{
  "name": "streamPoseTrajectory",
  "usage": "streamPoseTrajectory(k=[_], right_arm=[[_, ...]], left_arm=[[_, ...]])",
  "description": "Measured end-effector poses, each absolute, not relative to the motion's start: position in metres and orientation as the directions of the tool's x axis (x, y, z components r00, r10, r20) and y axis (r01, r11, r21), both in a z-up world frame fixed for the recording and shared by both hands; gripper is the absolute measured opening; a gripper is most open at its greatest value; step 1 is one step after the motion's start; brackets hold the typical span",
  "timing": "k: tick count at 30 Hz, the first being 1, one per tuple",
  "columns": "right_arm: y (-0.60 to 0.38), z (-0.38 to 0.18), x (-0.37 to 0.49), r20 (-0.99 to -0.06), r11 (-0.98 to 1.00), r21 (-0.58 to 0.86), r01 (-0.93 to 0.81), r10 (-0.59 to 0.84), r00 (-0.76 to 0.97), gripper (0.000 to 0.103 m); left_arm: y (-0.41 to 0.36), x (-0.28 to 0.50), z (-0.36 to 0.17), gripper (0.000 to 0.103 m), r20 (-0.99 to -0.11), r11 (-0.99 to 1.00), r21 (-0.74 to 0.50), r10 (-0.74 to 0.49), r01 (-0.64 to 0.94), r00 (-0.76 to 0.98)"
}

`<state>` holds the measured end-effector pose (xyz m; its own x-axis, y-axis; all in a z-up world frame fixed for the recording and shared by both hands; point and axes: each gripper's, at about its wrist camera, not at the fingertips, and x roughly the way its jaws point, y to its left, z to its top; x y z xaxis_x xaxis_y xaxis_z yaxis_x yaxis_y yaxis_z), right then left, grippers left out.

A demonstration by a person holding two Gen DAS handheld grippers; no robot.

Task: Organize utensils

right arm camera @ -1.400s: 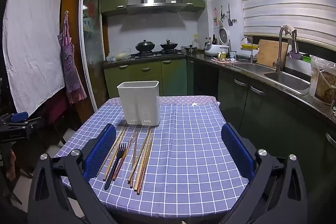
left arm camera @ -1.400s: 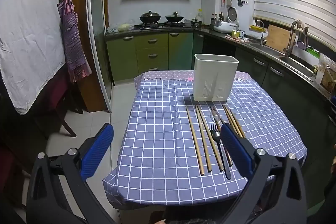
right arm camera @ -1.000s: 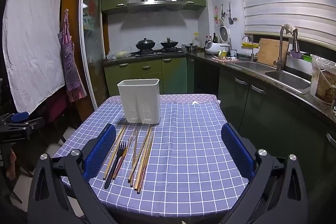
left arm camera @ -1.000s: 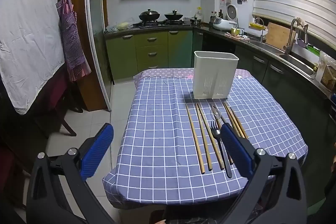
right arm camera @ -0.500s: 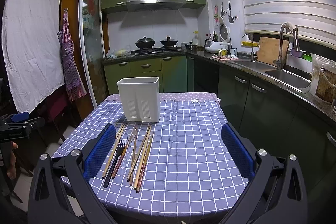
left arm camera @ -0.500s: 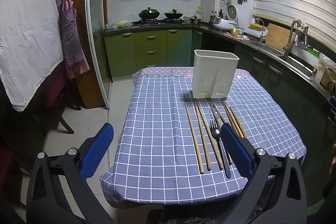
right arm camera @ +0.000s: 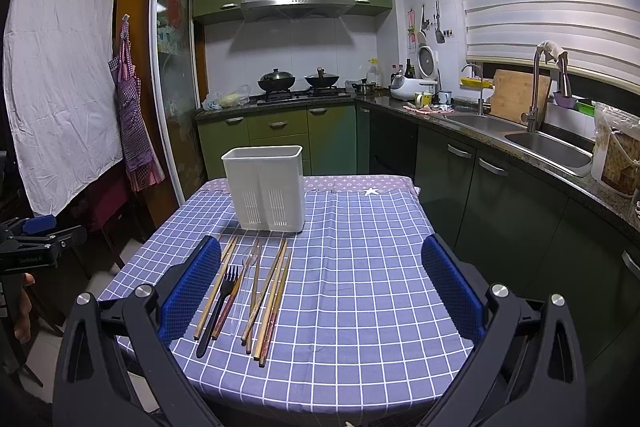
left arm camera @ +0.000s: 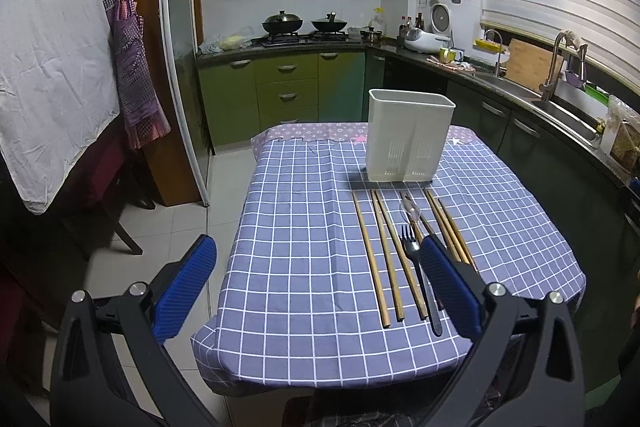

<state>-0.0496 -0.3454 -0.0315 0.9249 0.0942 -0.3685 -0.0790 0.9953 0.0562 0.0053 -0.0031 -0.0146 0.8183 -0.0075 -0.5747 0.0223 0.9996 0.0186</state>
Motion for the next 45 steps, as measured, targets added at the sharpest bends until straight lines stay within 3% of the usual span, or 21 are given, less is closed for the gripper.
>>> streamPoseTrajectory(k=[45], right_arm=[[-0.3487, -0.0337, -0.0459, -0.386, 0.995, 0.058, -0.076, 0.093, 0.918, 0.099]], left_arm=[[-0.0052, 0.0064, -0.0178, 0.097, -0.593, 0.999, 0.027, -0.012, 0.035, 0.805]])
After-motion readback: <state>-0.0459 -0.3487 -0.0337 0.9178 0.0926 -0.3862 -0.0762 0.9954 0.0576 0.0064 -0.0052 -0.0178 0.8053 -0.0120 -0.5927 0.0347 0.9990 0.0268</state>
